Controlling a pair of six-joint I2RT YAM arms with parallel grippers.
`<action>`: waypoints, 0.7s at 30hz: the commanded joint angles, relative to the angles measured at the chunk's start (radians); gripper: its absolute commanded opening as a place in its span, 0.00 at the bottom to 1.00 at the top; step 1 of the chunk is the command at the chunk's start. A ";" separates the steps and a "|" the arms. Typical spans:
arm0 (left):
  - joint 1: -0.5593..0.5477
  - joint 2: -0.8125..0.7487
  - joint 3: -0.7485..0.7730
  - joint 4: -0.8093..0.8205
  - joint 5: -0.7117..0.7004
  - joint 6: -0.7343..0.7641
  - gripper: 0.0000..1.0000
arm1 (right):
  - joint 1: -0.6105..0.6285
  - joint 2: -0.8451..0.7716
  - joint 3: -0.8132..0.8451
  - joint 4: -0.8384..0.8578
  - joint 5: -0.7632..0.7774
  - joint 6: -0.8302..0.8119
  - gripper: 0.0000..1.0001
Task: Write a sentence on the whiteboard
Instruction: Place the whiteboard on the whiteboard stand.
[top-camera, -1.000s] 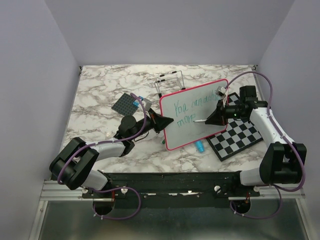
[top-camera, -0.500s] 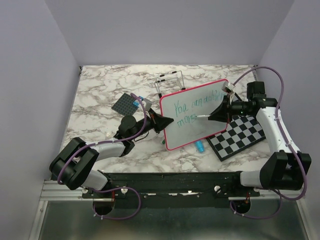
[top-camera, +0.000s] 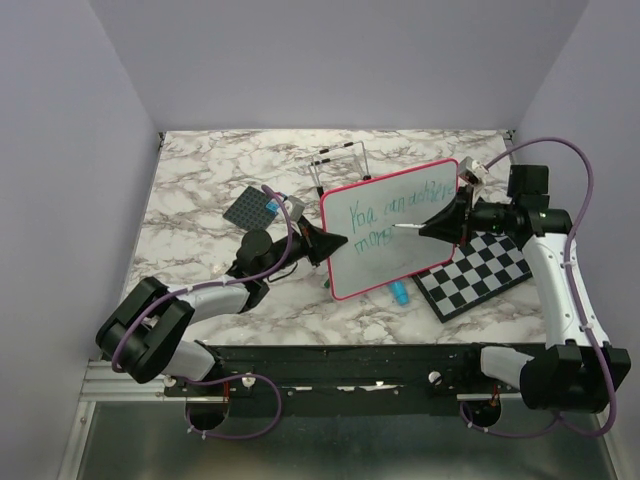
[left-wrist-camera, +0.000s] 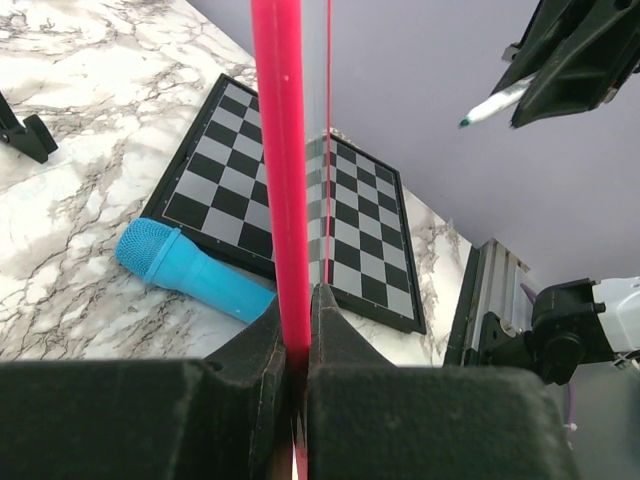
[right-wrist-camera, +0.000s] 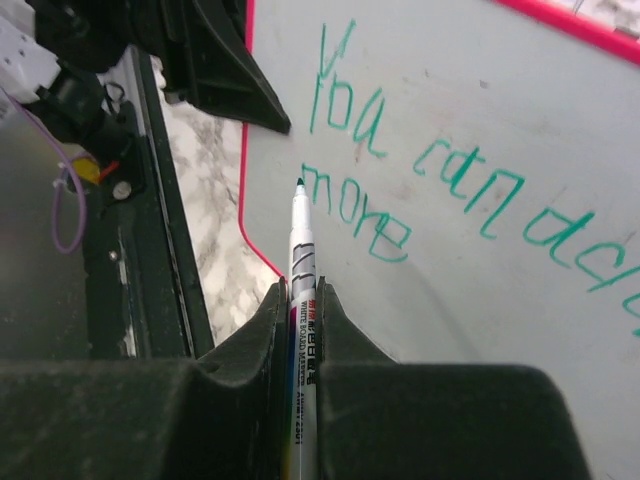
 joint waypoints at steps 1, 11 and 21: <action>-0.006 -0.039 0.041 -0.093 0.060 0.072 0.00 | -0.014 -0.068 0.099 -0.007 -0.125 0.095 0.01; 0.002 -0.080 0.110 -0.058 0.069 -0.004 0.00 | -0.019 -0.125 0.186 -0.020 -0.220 0.182 0.01; 0.030 -0.108 0.153 -0.059 0.080 -0.033 0.00 | -0.022 -0.168 0.165 -0.006 -0.202 0.184 0.01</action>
